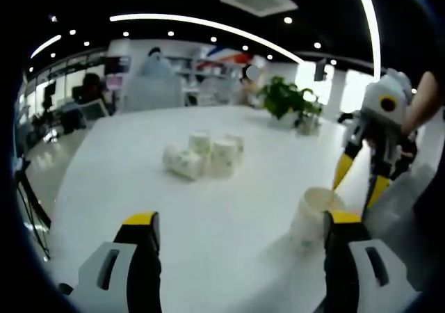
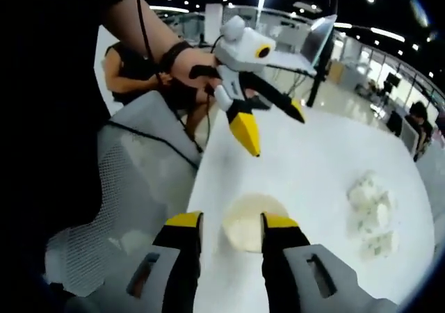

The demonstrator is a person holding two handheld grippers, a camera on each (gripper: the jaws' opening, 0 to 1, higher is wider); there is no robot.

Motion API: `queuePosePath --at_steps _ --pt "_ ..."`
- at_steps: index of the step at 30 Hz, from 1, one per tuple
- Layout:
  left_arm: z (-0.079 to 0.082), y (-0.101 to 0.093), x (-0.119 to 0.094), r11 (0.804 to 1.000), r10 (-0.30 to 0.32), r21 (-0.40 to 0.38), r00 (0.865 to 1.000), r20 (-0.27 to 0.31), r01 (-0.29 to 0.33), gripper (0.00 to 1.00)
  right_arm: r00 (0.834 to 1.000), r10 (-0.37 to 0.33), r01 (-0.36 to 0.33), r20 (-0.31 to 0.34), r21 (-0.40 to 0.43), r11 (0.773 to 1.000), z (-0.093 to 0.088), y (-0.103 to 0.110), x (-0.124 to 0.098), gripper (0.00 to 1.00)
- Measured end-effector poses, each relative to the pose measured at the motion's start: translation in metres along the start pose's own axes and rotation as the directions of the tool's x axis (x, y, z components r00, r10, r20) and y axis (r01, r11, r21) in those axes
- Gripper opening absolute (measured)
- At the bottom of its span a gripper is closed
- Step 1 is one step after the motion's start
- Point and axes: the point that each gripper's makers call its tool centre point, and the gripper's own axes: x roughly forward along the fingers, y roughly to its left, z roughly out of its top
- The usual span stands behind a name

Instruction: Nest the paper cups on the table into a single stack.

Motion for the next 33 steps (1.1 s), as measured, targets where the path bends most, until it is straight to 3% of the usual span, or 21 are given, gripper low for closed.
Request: queuePosePath --at_steps 5,8,11,14,17,18,22,30,33 --pt "0.000 0.000 0.001 1.000 -0.002 0.000 1.000 -0.003 0.002 0.96 0.996 -0.074 0.074 0.040 0.002 0.997 0.002 -0.008 -0.013 0.37" --pt "0.000 0.000 0.001 1.000 -0.002 0.002 1.000 -0.005 0.002 0.96 0.986 -0.143 0.138 0.082 0.059 0.989 0.002 -0.018 -0.024 0.41" --pt "-0.001 0.000 0.001 1.000 -0.003 0.002 1.000 -0.009 0.003 0.96 0.979 -0.187 0.177 0.082 0.108 0.978 -0.005 -0.027 -0.032 0.43" --pt "-0.001 0.000 0.001 1.000 -0.005 0.002 1.000 -0.010 0.005 0.96 0.961 -0.257 0.236 0.099 0.184 0.954 -0.011 -0.038 -0.043 0.46" --pt "0.000 0.001 0.000 1.000 -0.004 0.001 1.000 -0.009 0.004 0.96 0.935 -0.341 0.308 0.096 0.259 0.916 -0.021 -0.053 -0.057 0.51" --pt "0.000 0.001 0.000 1.000 -0.003 0.001 1.000 -0.008 0.003 0.96 0.933 -0.345 0.310 0.100 0.263 0.914 -0.022 -0.054 -0.059 0.53" --pt "0.000 0.002 -0.001 1.000 0.000 -0.002 1.000 -0.007 0.000 0.96 0.902 -0.416 0.352 0.113 0.364 0.862 -0.029 -0.065 -0.073 0.55" --pt "0.001 -0.001 0.000 1.000 -0.004 -0.004 1.000 -0.004 0.004 0.96 0.862 -0.503 0.435 0.060 0.420 0.796 -0.052 -0.073 -0.087 0.62" --pt "0.001 -0.001 0.000 1.000 -0.005 -0.001 1.000 -0.006 0.005 0.96 0.855 -0.516 0.442 0.057 0.442 0.780 -0.057 -0.071 -0.088 0.65"
